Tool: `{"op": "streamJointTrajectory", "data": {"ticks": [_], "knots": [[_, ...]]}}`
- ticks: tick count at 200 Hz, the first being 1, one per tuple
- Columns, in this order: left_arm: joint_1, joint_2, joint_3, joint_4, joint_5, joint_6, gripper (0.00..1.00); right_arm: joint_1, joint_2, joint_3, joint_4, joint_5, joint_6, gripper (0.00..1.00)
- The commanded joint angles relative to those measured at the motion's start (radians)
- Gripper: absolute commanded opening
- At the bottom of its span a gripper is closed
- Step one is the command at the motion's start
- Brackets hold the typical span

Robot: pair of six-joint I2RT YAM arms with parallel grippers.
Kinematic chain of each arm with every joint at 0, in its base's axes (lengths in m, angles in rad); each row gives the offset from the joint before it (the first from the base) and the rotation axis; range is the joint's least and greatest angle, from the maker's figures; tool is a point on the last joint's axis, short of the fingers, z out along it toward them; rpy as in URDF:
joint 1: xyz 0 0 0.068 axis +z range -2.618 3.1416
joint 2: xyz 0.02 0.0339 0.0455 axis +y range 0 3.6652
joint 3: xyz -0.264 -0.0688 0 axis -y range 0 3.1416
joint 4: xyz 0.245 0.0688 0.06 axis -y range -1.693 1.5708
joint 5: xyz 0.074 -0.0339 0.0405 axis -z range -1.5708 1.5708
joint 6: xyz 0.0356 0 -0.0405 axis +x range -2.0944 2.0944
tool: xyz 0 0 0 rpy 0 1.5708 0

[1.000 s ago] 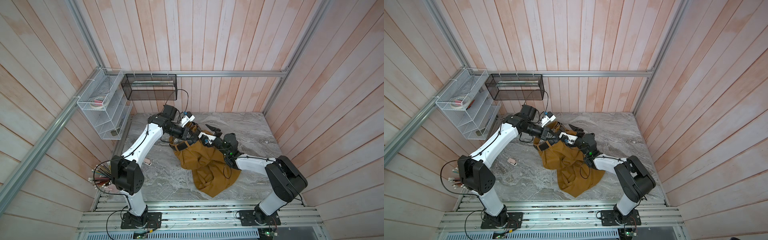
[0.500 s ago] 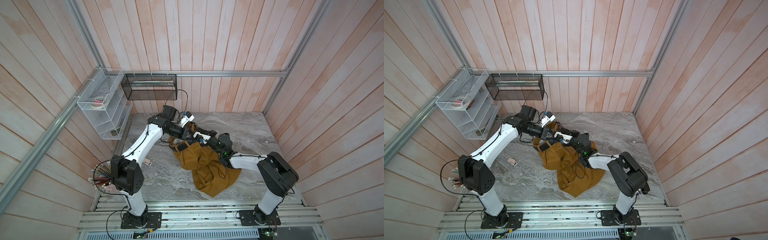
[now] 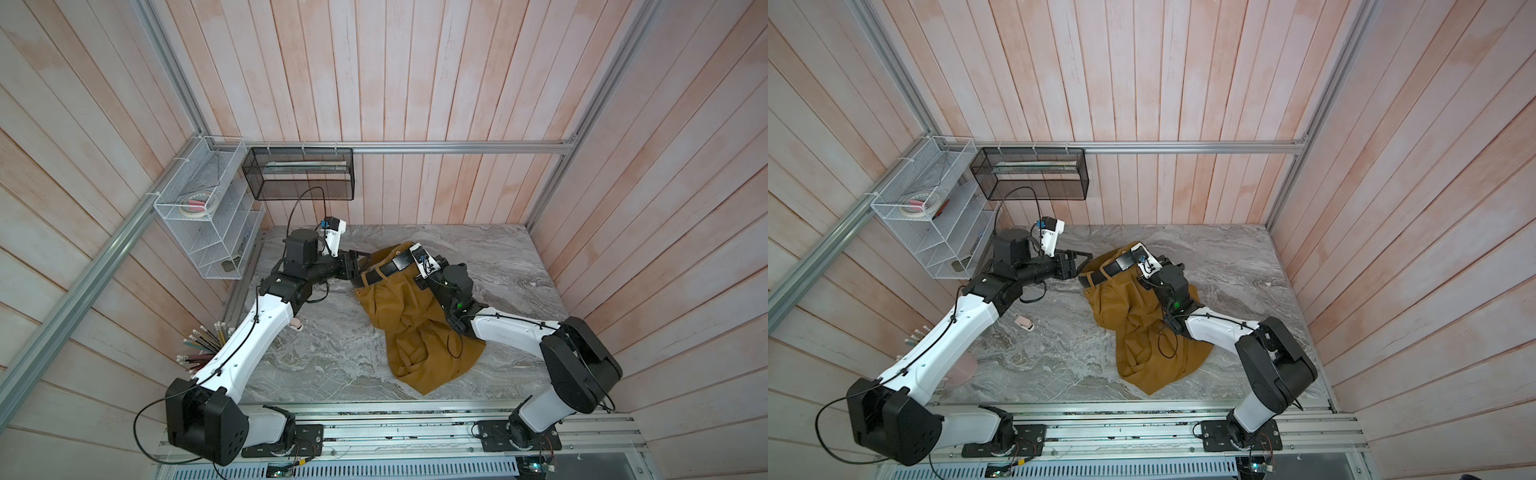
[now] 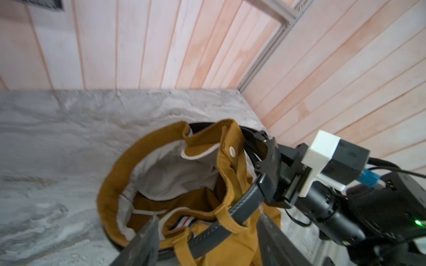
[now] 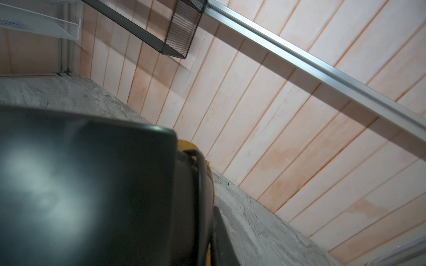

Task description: Remove the belt from the trousers

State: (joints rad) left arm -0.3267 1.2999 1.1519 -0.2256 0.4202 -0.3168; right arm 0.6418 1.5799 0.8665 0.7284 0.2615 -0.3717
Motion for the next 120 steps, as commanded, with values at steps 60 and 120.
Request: {"op": "streamJointTrajectory", "data": {"ticks": [60,120], "knots": [[-0.494,0.114,-0.270,0.657,-0.593,-0.214,0.61,-0.059,-0.084,0.171,-0.422,0.105,0.508,0.00],[-0.375,0.396,-0.158,0.800,-0.463,-0.457,0.60,-0.145,-0.180,0.208,-0.464,-0.097,0.629,0.00]]}}
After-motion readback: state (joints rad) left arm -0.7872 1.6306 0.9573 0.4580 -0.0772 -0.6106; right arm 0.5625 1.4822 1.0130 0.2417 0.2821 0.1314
